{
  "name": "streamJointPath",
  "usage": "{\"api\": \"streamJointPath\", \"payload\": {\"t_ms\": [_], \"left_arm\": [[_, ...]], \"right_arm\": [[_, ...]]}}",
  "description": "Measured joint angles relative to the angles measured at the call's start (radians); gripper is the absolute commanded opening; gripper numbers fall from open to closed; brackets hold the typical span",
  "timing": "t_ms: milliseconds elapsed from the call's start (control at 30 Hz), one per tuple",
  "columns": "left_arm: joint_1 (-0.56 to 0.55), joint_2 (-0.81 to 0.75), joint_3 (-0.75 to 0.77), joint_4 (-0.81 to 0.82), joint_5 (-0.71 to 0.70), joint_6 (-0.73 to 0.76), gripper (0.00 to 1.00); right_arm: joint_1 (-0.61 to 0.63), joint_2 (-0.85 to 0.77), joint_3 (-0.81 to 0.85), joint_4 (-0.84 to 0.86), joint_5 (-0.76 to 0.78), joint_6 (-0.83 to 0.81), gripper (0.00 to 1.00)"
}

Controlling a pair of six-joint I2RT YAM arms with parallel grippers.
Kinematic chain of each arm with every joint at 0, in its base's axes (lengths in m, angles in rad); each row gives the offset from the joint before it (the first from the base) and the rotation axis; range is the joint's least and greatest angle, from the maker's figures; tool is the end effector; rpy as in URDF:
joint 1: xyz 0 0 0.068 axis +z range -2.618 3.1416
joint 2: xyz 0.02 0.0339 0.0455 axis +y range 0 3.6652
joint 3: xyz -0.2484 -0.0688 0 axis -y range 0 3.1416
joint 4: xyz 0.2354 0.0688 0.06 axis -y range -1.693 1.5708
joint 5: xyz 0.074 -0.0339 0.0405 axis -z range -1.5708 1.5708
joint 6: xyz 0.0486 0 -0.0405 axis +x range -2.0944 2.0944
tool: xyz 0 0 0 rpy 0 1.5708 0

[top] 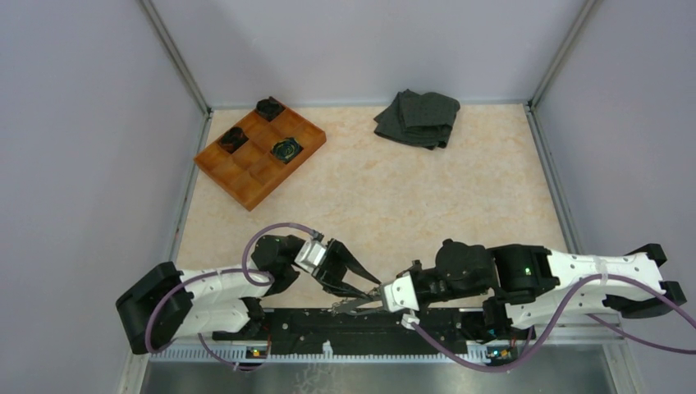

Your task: Remove the keys from the keyring

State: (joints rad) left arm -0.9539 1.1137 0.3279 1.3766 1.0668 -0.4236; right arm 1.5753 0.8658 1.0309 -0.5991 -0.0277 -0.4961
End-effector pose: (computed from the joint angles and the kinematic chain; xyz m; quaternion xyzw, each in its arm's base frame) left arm 0.0811 -0.1879 0.2666 0.5392 0.2735 -0.6676 0.4345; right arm -0.0022 0.1926 0.3490 -0.7287 0.4233 0.2866 0.4558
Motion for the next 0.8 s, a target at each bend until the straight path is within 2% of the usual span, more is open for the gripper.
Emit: {"api": "streamJointPath", "payload": {"t_ms": [267, 600, 733, 800], "left_arm": [[-0.006, 0.053, 0.017, 0.074, 0.026, -0.05, 0.33], [-0.006, 0.074, 0.018, 0.084, 0.025, -0.08, 0.28], [-0.006, 0.073, 0.018, 0.079, 0.024, -0.076, 0.31], [-0.006, 0.07, 0.018, 0.069, 0.021, -0.07, 0.29]], "right_arm": [[0.0, 0.0, 0.005, -0.002, 0.01, -0.002, 0.0], [0.009, -0.001, 0.006, -0.016, 0.032, 0.002, 0.0], [0.013, -0.004, 0.006, -0.02, 0.039, 0.003, 0.0], [0.013, -0.006, 0.006, -0.023, 0.044, 0.003, 0.0]]}}
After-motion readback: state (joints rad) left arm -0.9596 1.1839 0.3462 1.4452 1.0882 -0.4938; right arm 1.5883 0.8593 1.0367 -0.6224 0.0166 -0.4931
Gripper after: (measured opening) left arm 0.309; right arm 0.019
